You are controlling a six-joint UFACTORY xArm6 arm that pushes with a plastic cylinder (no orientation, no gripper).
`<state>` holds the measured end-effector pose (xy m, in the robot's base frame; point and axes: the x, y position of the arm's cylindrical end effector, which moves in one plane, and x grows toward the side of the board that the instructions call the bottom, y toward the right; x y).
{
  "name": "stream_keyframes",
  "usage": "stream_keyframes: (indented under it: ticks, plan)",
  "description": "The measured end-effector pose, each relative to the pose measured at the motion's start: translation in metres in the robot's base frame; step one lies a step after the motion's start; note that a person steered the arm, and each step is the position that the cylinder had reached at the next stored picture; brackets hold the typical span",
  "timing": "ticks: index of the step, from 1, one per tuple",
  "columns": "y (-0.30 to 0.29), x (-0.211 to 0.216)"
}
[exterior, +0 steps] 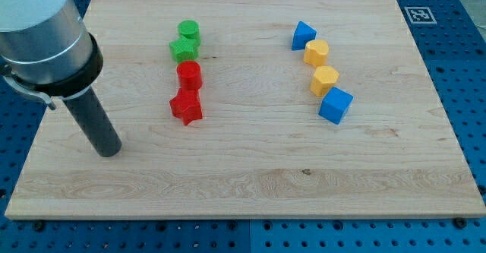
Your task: Move the green star to the right of the green circle
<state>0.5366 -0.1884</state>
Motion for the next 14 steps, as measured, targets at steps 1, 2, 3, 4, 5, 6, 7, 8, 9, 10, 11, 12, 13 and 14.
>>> stream_keyframes:
  ticks: [1,2,3,4,5,6,7,8,9,10,11,12,13,14]
  plan:
    - [0.001,-0.001]
    - [-0.002,-0.028]
    - [-0.002,-0.069]
    - [-0.002,-0.112]
    - [-0.002,-0.148]
    - [-0.002,-0.149]
    - [0.022,-0.157]
    - [0.051,-0.164]
    - [0.053,-0.164]
    - [0.072,-0.165]
    - [0.097,-0.164]
    - [0.107,-0.164]
    - [0.108,-0.165]
    - [0.125,-0.164]
